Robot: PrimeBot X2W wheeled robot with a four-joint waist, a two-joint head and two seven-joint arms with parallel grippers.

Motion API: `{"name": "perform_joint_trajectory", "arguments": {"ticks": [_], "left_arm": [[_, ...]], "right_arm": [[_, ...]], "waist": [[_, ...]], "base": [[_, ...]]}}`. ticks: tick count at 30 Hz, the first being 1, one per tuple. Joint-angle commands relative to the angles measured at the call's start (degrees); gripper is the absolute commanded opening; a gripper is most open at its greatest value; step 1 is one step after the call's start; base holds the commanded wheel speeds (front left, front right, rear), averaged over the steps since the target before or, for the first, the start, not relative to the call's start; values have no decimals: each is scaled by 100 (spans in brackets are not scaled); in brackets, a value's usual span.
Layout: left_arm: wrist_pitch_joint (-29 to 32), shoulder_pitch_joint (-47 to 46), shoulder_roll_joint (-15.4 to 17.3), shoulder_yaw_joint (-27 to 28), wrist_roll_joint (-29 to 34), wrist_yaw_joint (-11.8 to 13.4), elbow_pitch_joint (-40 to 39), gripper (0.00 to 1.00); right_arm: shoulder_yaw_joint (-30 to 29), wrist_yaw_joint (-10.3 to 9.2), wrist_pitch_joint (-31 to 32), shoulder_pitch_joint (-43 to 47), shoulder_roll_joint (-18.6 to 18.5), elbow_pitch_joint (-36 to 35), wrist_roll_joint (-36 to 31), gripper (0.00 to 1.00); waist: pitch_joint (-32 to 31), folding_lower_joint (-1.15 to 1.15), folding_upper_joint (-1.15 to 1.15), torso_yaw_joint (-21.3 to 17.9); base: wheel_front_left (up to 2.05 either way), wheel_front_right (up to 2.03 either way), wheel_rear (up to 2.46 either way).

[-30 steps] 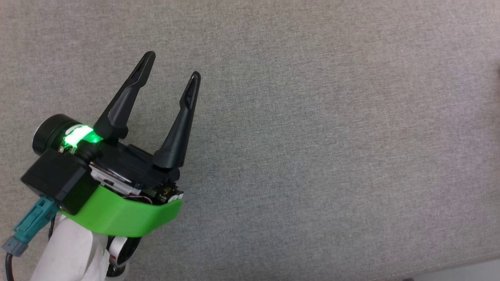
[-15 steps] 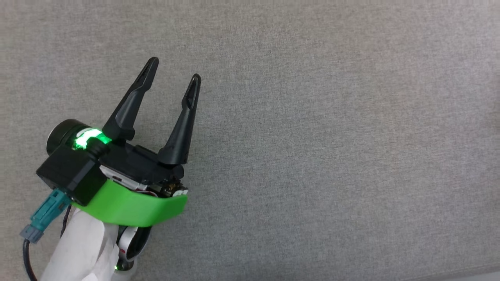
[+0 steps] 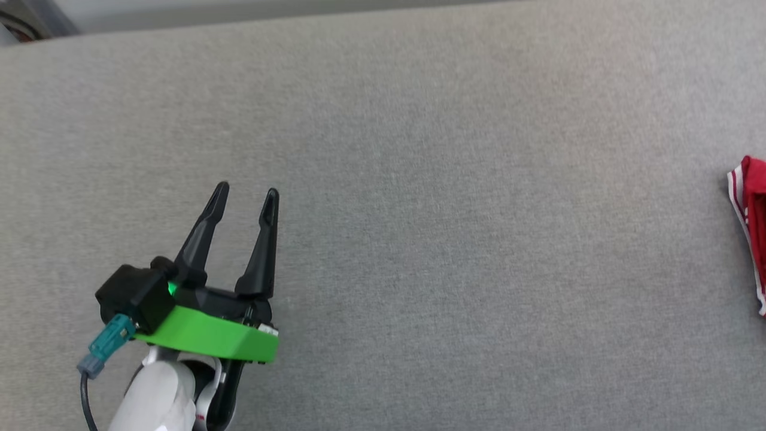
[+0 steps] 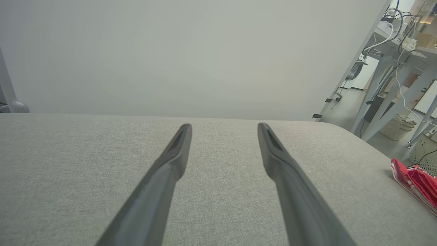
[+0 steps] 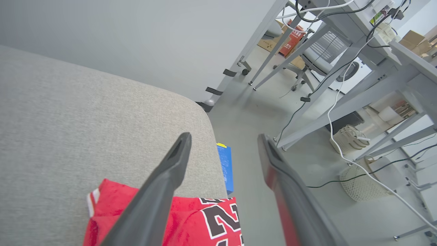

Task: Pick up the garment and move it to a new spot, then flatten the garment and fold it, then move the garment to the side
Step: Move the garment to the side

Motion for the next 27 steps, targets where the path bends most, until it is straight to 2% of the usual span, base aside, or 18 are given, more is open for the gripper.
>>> {"name": "perform_joint_trajectory", "arguments": {"ticks": [1,7,13,20,23,27], "left_arm": [[-58,128,-63,57,-30,59,75,100],[-74,444,-103,77,-90,98,466,100],[-107,669,-196,118,-108,119,728,100],[-132,747,-322,192,65,22,1019,100],[-134,810,-476,365,251,-17,1128,100],[-135,882,-620,546,438,-121,1165,100]], "right_arm": [[-9,-5,-52,180,280,-270,162,100],[59,-5,-252,866,1179,-1546,310,100],[143,-5,-407,1627,2040,-2262,329,100],[380,-5,-818,2272,2698,-2308,128,100],[526,-5,-1153,2542,2991,-2170,33,100],[561,-5,-1346,2696,3185,-1994,23,100]], "waist": [[-750,0,0,387],[-1104,0,0,696],[-1316,0,0,934],[-1405,0,0,1083],[-1465,0,0,1115],[-1515,0,0,1092]], "base": [[0,0,0],[0,0,0],[0,0,0],[0,0,0],[0,0,0],[0,0,0]]}}
